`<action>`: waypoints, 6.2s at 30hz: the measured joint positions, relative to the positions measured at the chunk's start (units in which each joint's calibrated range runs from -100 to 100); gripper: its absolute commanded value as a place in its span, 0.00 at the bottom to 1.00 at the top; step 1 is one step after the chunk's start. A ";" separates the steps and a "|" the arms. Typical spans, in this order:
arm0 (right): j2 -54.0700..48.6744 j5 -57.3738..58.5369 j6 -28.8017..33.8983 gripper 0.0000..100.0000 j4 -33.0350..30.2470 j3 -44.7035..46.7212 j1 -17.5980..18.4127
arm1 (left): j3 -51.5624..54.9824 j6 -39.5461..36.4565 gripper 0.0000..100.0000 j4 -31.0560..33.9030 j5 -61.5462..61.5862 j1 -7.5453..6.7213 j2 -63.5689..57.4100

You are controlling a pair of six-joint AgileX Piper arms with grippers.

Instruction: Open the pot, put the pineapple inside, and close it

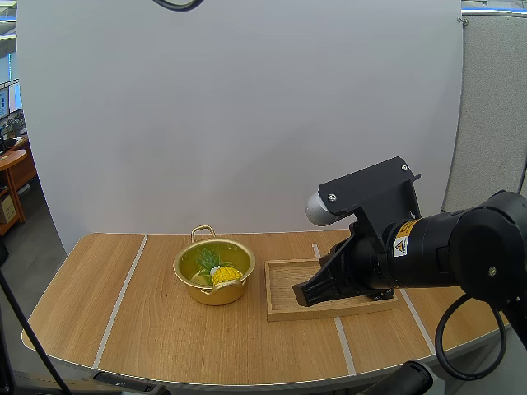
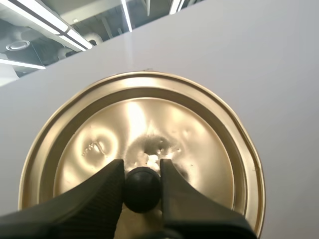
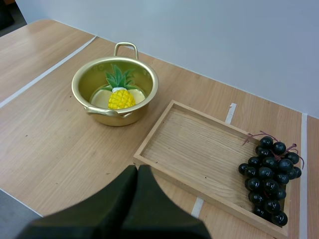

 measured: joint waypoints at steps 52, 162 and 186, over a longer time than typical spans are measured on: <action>0.00 0.13 0.00 0.00 -0.43 0.00 -0.19 | 53.67 21.96 0.00 -17.24 3.48 0.00 9.20; -2.69 0.13 0.00 0.00 -0.43 0.00 -0.95 | 63.01 20.14 1.00 -17.79 13.14 0.00 -27.40; -2.82 1.59 0.00 0.00 -0.11 0.00 -0.95 | 62.77 9.50 0.42 -16.09 14.63 0.00 -57.16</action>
